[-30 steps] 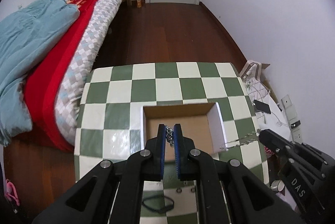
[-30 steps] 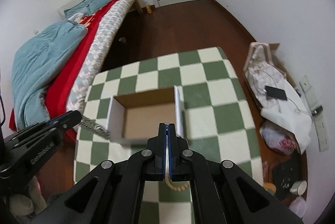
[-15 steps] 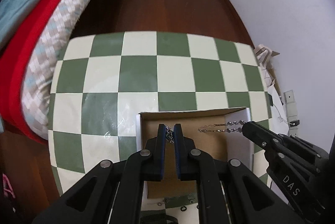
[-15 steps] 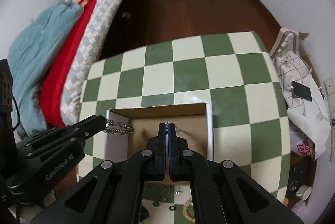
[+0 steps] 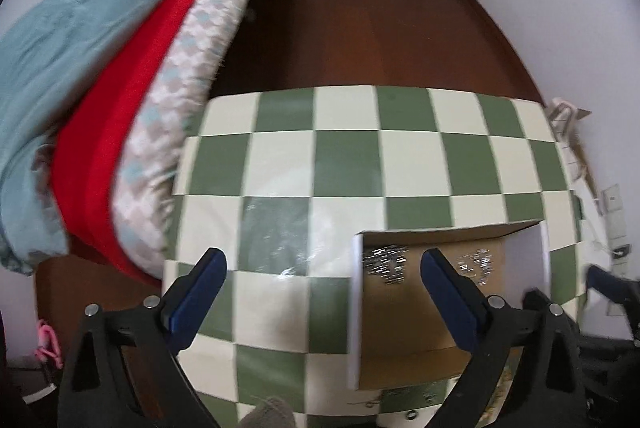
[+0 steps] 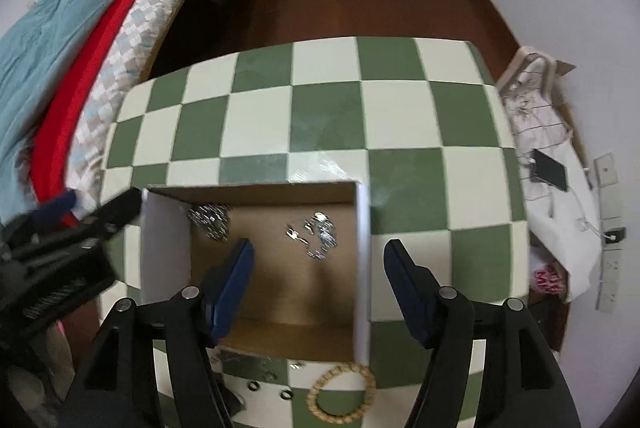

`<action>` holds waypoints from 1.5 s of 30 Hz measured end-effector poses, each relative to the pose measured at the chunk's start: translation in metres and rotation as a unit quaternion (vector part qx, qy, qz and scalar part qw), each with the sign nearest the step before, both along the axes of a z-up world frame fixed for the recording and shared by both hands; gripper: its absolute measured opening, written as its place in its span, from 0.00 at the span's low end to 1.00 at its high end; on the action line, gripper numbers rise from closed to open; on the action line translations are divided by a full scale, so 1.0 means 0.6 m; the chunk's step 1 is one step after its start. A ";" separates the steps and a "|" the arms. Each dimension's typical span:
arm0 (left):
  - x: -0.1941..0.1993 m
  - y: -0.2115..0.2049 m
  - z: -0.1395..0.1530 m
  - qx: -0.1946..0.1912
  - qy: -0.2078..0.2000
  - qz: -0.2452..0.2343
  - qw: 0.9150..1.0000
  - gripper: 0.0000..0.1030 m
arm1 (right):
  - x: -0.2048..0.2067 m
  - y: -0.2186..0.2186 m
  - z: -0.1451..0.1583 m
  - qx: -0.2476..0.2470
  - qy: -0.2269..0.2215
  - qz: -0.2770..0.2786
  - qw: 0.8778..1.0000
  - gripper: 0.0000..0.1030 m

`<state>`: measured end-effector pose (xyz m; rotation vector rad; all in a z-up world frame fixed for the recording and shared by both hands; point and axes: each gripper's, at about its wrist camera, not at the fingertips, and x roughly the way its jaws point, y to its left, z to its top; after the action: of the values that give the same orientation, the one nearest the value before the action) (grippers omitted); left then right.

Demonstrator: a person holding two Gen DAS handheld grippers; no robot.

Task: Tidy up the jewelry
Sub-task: 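Carry both chains into the white box and open both grippers, then lift both grippers up out of the white box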

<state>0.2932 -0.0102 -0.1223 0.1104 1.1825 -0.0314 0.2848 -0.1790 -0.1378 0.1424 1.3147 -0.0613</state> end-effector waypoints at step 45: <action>-0.386 0.089 0.214 0.009 -0.210 0.045 0.977 1.00 | -0.382 0.080 0.265 -0.063 -0.221 -0.012 0.973 1.00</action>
<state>0.0614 0.0431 0.0064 0.0741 0.7636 0.0796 0.0555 -0.1309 0.0209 0.0589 0.8615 -0.1257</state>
